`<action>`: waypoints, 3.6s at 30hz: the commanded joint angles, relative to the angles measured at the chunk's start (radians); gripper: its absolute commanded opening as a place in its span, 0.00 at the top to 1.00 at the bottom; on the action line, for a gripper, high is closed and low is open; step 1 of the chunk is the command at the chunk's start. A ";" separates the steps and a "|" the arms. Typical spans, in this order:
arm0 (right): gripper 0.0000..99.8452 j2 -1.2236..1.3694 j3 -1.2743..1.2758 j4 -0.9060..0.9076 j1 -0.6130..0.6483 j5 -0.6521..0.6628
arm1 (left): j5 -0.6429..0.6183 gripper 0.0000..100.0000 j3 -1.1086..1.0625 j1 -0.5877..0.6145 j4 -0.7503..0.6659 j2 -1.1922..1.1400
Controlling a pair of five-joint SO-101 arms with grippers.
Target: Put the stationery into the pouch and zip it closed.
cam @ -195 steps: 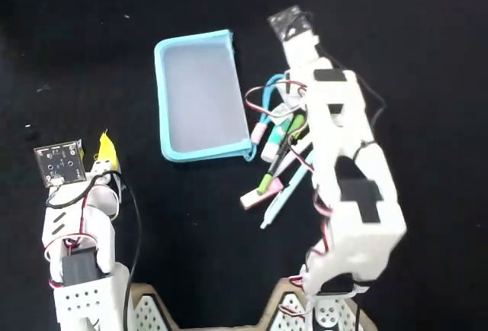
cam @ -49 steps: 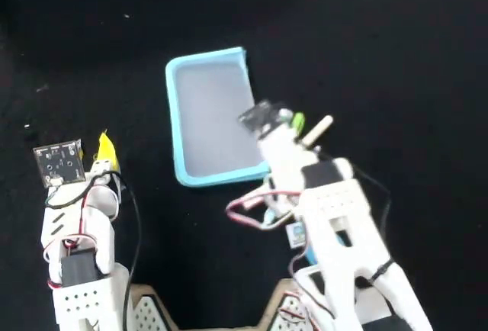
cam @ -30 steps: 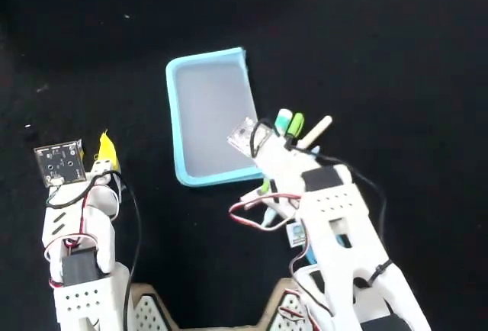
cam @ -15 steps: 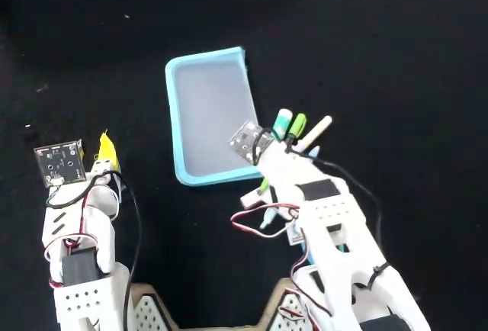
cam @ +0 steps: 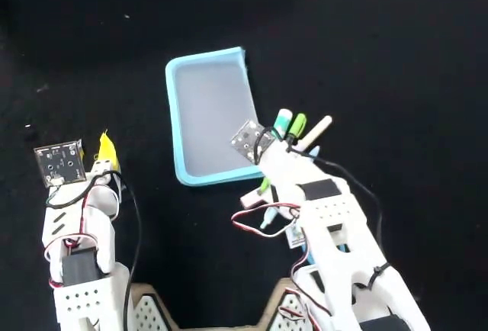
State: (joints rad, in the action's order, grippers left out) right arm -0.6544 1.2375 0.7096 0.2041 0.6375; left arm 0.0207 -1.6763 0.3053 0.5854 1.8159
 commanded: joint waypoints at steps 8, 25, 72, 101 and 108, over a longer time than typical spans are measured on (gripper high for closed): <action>0.89 -0.027 -0.065 -0.014 -0.009 -0.035 | 0.015 0.85 -0.022 -0.007 0.002 0.008; 0.99 -0.027 -0.381 0.229 0.012 -0.029 | 0.015 0.85 -0.022 -0.007 0.002 0.008; 0.99 -0.294 -0.739 0.529 0.450 -0.029 | 0.057 0.80 0.154 -0.228 0.160 0.008; 0.99 -0.328 -0.481 -0.193 0.575 -0.374 | -0.101 0.80 0.213 -0.415 0.307 0.008; 0.99 -0.335 -0.447 -0.155 0.580 -0.371 | -0.127 0.80 0.217 -0.432 0.307 0.008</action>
State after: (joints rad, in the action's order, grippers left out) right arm -0.9705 0.7725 0.5317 0.7733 0.2693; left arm -0.0944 -1.5198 -0.1089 0.8938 1.8159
